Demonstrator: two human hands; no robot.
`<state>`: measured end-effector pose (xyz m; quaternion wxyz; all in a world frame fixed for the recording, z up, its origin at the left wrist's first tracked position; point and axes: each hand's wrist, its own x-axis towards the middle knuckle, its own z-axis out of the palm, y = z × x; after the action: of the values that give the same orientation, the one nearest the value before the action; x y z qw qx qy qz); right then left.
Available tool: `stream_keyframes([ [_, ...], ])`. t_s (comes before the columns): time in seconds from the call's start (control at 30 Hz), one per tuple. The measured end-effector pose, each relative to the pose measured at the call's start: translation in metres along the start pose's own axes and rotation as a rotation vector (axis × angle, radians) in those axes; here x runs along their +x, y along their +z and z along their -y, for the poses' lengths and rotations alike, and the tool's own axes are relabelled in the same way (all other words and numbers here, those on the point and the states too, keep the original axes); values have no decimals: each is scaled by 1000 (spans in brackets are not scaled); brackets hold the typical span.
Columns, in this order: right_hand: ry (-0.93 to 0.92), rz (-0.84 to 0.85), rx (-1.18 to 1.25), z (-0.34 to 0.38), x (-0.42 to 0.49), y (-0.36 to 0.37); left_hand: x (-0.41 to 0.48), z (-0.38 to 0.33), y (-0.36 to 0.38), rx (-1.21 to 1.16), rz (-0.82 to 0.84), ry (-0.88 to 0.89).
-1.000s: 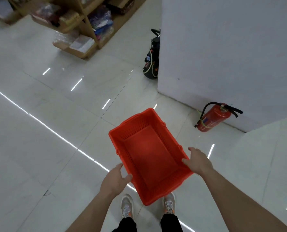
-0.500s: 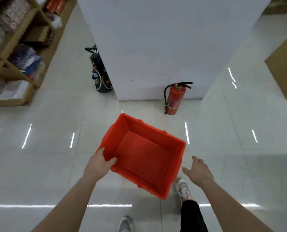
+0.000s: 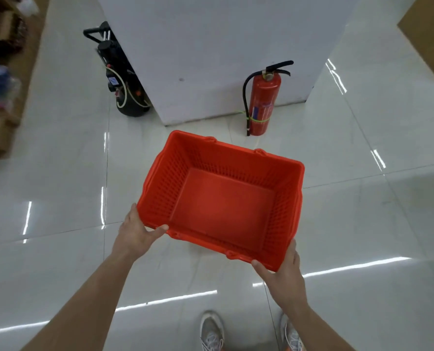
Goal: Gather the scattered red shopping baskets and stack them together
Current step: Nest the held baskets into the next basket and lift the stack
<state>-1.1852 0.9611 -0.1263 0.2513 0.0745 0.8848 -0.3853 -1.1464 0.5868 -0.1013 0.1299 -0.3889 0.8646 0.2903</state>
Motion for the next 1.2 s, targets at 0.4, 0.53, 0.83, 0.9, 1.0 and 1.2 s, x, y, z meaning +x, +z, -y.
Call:
stream_keyframes([
  [0.4, -149, -21, 240, -18, 31, 14, -2, 13, 51, -81, -190, -21],
  [0.53, -266, 18, 248, -9, 66, -12, 1, 3, 64, -184, -193, -35],
  [0.83, -359, 172, 126, 23, 188, -77, 21, -48, 105, -314, -317, -78],
  [0.9, -386, 179, 137, 32, 205, -80, 33, -53, 107, -367, -330, -64],
  [1.0, -396, 181, 156, 45, 224, -76, 55, -57, 103, -423, -359, -41],
  [1.2, -430, 154, 153, 77, 262, -59, 109, -62, 82, -438, -394, -15],
])
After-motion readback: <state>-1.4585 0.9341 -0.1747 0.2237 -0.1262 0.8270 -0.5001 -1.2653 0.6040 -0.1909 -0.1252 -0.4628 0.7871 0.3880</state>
